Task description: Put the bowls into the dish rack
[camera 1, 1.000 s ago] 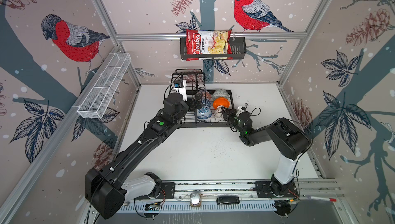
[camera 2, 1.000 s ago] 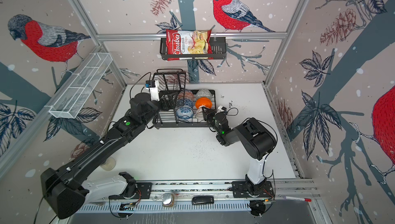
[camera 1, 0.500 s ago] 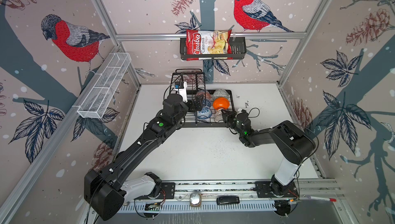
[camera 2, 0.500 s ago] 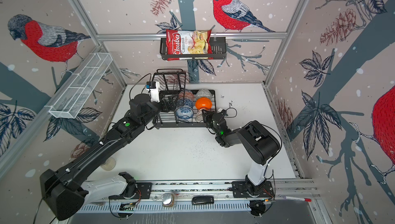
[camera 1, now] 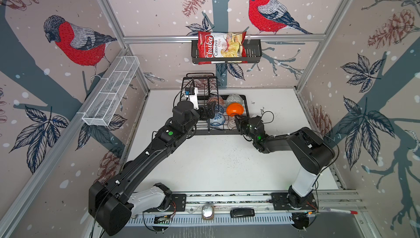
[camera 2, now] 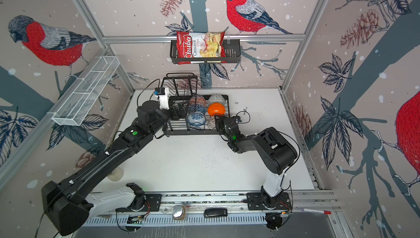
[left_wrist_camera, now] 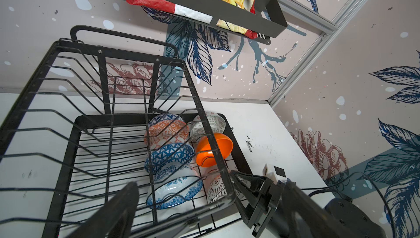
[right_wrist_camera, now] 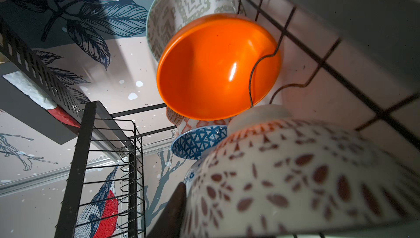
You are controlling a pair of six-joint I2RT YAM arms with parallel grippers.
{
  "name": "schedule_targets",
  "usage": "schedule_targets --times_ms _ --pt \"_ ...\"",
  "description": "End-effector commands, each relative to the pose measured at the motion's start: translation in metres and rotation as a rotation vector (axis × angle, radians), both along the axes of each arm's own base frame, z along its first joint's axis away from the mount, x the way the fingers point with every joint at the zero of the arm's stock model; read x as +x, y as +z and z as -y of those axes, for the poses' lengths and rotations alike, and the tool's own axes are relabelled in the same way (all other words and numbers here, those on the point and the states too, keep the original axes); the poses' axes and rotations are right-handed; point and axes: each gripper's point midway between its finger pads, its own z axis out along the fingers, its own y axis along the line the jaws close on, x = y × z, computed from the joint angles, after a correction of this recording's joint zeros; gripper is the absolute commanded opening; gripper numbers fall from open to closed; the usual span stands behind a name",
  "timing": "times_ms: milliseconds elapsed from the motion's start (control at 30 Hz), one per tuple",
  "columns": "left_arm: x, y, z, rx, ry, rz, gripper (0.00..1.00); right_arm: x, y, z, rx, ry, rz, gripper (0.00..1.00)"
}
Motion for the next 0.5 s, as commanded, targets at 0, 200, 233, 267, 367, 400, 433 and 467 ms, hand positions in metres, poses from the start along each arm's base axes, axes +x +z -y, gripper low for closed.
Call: schedule_targets --times_ms 0,200,233,267,367,400,433,467 --pt "0.0 0.005 0.001 -0.014 -0.009 0.017 0.98 0.0 0.008 0.001 -0.018 0.003 0.023 0.4" --pt "0.0 0.002 0.003 -0.022 -0.019 0.01 0.98 0.002 0.024 0.008 -0.04 -0.009 0.059 0.48" --pt "0.0 0.002 0.004 -0.023 -0.019 0.01 0.98 0.002 0.026 0.008 -0.039 -0.008 0.063 0.49" --pt "0.0 0.003 0.004 -0.025 -0.019 0.01 0.98 0.002 0.027 0.009 -0.039 -0.009 0.065 0.5" --pt "0.0 0.004 0.002 -0.025 -0.012 0.014 0.98 0.002 0.031 0.009 -0.044 -0.007 0.068 0.55" --pt "0.0 0.003 0.002 -0.022 -0.012 0.013 0.98 0.001 0.032 0.009 -0.047 -0.005 0.068 0.56" --pt "0.0 0.002 0.001 -0.019 -0.008 0.013 0.98 0.0 0.032 0.01 -0.05 -0.004 0.067 0.56" --pt "0.001 0.003 -0.001 -0.015 -0.003 0.017 0.98 -0.001 0.033 0.01 -0.051 -0.002 0.068 0.59"
